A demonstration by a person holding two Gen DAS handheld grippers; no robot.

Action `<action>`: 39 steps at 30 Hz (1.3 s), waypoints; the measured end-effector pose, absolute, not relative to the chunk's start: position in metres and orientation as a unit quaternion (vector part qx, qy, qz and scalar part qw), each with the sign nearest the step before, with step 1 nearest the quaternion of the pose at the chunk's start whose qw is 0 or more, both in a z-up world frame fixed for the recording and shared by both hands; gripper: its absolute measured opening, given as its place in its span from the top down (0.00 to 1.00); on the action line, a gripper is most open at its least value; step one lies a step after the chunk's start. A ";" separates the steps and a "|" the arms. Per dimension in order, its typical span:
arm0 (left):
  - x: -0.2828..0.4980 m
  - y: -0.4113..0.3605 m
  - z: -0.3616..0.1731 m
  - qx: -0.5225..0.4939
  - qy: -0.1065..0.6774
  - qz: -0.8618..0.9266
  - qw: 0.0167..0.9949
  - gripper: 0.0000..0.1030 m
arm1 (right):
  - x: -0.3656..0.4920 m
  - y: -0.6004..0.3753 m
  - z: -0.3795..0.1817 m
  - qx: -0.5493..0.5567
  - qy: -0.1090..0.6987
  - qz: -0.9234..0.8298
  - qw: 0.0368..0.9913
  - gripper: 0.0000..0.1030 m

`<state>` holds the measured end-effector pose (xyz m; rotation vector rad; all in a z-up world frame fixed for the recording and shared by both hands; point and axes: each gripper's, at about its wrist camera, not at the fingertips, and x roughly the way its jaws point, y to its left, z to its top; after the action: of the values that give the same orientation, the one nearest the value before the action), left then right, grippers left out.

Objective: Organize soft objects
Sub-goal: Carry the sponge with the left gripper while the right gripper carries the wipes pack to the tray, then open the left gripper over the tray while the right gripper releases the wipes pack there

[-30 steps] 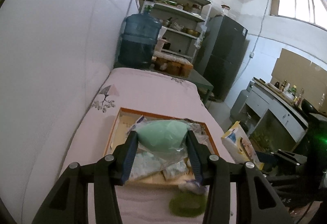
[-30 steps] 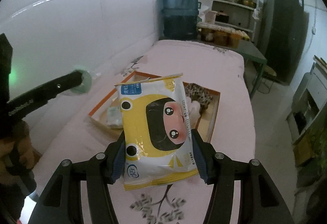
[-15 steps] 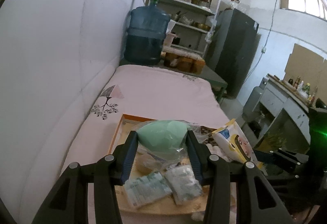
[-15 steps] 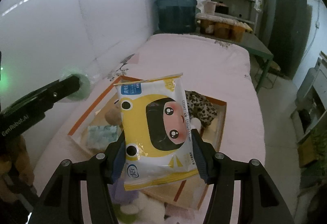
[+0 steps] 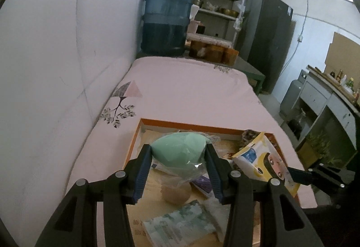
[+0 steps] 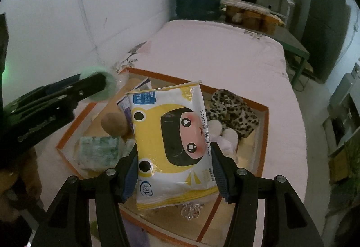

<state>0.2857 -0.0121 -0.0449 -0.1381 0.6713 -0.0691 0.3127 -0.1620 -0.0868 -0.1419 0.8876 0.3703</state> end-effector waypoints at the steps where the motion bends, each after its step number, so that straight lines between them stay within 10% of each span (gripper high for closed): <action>1: 0.289 -0.012 -0.047 -0.066 0.332 -0.033 0.941 0.54 | 0.314 -0.161 -0.089 -0.070 0.428 0.176 0.884 0.42; 39: 0.324 -0.013 -0.096 -0.038 0.370 -0.026 0.928 0.51 | 0.332 -0.156 -0.125 -0.080 0.434 0.181 0.879 0.39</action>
<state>0.3243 -0.0127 -0.0960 -0.0780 0.7578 -0.0538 0.3319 -0.1560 -0.1247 -0.1660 0.9038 0.3773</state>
